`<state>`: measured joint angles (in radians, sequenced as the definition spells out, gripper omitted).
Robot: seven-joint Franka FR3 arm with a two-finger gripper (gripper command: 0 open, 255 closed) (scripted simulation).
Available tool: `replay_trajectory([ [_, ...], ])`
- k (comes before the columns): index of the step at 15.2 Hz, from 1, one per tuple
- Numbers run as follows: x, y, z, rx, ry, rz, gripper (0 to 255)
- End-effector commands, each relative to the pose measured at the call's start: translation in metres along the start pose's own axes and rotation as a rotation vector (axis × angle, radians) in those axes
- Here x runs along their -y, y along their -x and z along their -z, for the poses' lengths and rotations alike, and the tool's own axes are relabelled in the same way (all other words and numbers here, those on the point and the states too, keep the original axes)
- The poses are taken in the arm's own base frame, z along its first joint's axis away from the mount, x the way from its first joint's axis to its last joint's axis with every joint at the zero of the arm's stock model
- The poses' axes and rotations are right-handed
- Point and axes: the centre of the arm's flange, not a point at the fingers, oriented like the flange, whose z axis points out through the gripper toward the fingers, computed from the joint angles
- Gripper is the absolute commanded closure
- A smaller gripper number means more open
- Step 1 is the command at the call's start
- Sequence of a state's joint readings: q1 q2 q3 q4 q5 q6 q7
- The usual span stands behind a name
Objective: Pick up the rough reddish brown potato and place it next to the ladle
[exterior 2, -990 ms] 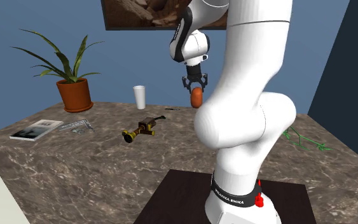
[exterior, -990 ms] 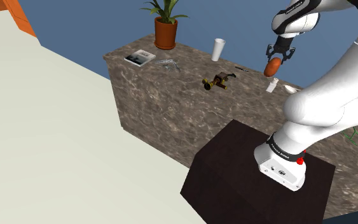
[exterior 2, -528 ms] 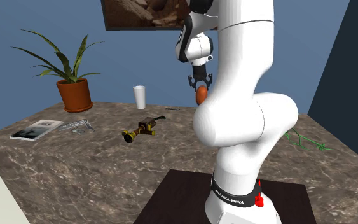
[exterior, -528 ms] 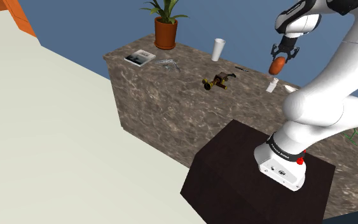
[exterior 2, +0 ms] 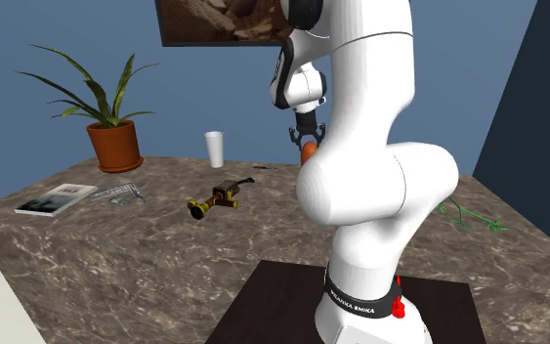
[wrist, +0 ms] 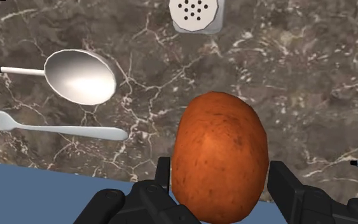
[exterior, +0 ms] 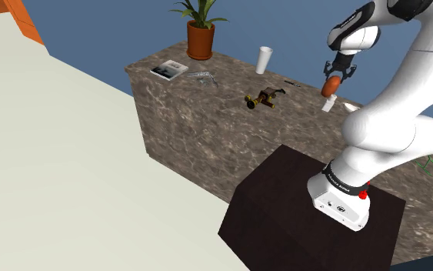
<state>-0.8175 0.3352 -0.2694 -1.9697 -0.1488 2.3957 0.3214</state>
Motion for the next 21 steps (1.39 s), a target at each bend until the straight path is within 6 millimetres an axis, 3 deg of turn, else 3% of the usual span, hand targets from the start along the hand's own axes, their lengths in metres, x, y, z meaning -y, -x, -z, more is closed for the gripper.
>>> replay_trajectory([
  [1,0.001,0.001,-0.01,-0.001,0.0,0.0,255],
  [13,0.012,0.011,-0.073,-0.001,0.0,0.0,255],
  [21,0.012,0.011,-0.073,-0.001,0.0,0.0,255],
])
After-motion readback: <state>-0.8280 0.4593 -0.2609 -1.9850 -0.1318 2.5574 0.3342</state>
